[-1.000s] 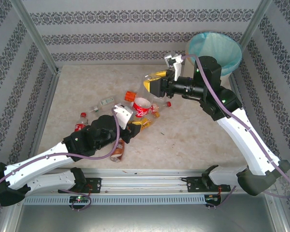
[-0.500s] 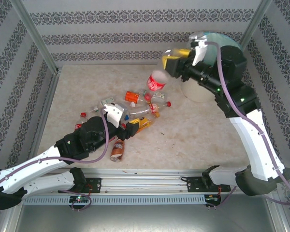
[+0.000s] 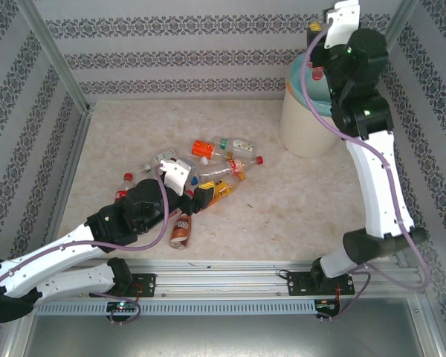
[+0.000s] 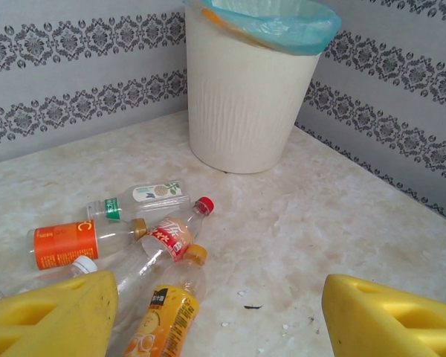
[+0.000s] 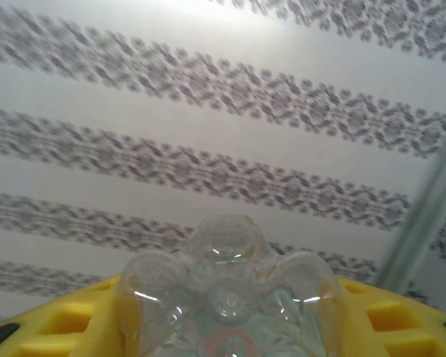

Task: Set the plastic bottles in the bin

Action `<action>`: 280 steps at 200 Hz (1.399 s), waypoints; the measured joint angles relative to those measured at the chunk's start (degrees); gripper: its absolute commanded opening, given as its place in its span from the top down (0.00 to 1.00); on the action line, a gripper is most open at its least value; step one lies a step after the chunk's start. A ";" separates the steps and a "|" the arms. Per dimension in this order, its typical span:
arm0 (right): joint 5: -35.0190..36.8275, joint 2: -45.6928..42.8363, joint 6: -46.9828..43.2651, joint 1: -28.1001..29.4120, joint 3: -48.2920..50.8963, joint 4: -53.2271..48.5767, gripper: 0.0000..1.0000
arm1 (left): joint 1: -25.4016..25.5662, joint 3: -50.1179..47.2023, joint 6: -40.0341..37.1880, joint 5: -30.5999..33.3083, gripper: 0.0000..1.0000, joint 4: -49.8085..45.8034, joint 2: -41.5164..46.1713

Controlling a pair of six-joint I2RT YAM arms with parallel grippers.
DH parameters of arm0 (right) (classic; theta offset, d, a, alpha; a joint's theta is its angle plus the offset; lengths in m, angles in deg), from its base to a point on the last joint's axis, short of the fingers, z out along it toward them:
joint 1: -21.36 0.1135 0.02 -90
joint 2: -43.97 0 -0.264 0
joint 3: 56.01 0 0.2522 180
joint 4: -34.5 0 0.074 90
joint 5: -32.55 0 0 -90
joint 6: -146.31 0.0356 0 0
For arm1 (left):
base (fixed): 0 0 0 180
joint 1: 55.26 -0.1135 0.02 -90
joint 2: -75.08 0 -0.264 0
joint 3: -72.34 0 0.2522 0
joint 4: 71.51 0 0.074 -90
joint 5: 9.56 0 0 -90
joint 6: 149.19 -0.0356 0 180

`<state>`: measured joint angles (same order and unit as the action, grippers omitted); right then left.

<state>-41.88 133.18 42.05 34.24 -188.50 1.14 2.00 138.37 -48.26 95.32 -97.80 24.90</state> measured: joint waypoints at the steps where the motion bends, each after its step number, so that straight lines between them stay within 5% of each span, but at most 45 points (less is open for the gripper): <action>1: 0.11 0.20 -0.09 -0.09 -0.02 0.02 0.61 | 0.00 0.00 0.00 0.00 0.27 0.00 -0.04; 125: 1.51 12.81 0.07 -10.93 4.57 0.92 0.54 | 0.00 0.00 3.96 0.87 0.27 -0.35 -4.57; 280: -4.96 21.14 5.14 -15.80 1.97 -6.43 0.45 | 0.00 -1.92 7.54 3.72 0.27 -2.12 -5.05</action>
<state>-46.84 154.32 47.18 18.44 -186.54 -5.28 2.00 136.44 -40.71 99.03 -99.92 19.85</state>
